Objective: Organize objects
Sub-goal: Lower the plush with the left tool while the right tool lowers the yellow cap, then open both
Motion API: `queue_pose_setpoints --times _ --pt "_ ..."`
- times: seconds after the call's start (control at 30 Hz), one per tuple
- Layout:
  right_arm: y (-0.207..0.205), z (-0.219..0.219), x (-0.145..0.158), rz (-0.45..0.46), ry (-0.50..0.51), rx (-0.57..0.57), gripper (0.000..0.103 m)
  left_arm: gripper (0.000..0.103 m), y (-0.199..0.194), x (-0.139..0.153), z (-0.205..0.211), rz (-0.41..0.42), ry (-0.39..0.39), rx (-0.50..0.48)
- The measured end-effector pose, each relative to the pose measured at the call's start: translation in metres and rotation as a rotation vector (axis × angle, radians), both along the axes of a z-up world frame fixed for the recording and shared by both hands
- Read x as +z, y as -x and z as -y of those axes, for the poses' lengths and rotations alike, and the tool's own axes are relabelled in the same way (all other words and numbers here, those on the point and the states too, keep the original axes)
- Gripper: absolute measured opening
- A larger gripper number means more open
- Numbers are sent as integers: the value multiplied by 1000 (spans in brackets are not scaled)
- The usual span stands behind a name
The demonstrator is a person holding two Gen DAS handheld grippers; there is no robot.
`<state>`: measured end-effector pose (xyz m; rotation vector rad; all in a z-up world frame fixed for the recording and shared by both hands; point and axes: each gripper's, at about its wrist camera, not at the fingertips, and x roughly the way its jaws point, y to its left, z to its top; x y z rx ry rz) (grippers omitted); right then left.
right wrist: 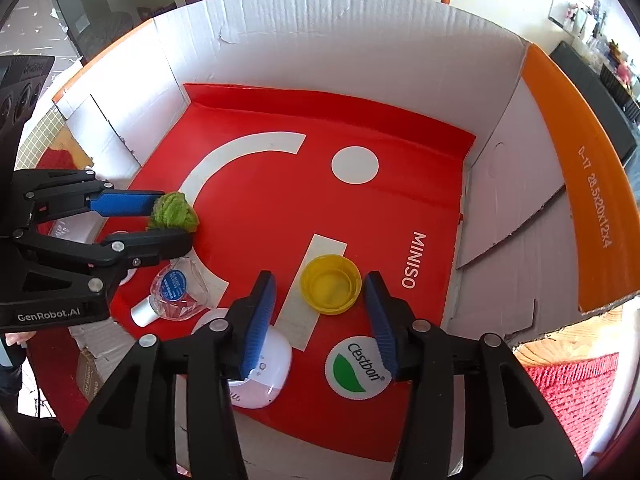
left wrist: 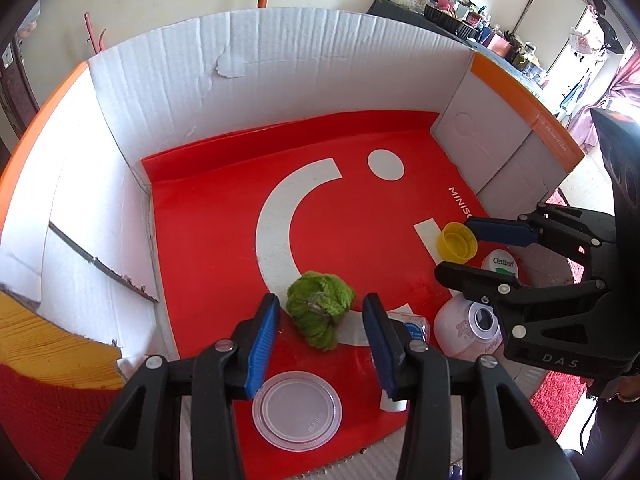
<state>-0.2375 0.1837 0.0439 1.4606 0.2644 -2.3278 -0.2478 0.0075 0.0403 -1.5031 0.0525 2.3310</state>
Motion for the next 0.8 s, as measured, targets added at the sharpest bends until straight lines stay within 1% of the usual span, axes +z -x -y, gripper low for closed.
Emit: queue_pose_setpoints --times 0.23,0.33,0.57,0.6,0.67,0.8 --pt "1 0 3 -11 -6 1 52 46 -2 3 -6 -1 -9 4" --pt "-1 -1 5 -16 -3 0 54 53 -4 6 -7 -12 -13 9" --pt "-7 -4 15 -34 14 -13 56 53 -13 17 -2 -37 -34 22" --pt "-9 -5 17 -39 17 -14 57 54 -15 19 -1 -41 -36 23" --pt "-14 -5 23 -53 22 -17 63 62 -19 23 1 -57 -47 30" --pt "-24 -9 35 -81 38 -23 63 62 -29 32 3 -81 -57 38"
